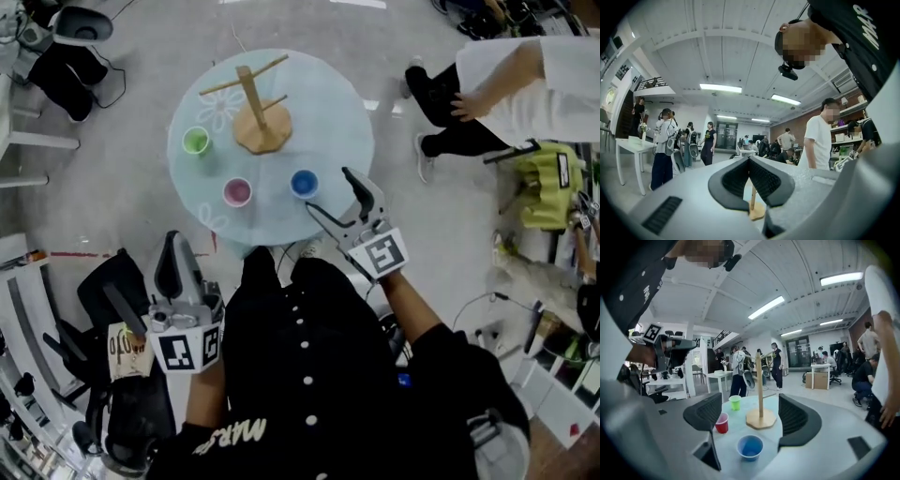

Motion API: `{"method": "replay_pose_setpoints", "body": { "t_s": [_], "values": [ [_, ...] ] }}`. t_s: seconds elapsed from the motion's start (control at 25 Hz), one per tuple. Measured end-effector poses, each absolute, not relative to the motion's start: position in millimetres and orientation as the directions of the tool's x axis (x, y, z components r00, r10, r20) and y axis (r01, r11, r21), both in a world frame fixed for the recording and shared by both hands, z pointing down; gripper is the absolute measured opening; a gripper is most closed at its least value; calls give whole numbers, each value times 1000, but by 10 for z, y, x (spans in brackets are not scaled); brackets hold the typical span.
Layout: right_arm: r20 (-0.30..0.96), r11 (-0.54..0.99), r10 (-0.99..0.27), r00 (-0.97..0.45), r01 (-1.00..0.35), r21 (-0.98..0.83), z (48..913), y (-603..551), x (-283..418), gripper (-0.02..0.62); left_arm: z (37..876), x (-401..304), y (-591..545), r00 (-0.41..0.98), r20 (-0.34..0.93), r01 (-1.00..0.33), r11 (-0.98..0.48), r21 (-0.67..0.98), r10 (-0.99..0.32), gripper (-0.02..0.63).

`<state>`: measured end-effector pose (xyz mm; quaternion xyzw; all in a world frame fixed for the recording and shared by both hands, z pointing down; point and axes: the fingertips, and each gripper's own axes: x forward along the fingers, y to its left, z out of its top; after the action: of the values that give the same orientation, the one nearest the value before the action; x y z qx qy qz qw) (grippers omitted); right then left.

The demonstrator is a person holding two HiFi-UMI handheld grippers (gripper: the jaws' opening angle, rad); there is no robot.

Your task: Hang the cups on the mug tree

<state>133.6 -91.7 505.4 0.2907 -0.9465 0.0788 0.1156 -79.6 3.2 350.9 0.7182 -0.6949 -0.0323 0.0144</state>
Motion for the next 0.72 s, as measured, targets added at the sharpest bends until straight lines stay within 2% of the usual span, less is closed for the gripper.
{"method": "replay_pose_setpoints", "body": {
  "t_s": [0.36, 0.72],
  "values": [
    [435, 838, -474, -766, -544, -44, 6397, -866, 1146, 376, 3978, -869, 75, 37, 72, -997, -32, 77, -997, -6],
    [515, 830, -470, -716, -557, -17, 7093, -952, 1031, 382, 4254, -964, 60, 61, 133, -995, -50, 81, -989, -6]
  ]
}}
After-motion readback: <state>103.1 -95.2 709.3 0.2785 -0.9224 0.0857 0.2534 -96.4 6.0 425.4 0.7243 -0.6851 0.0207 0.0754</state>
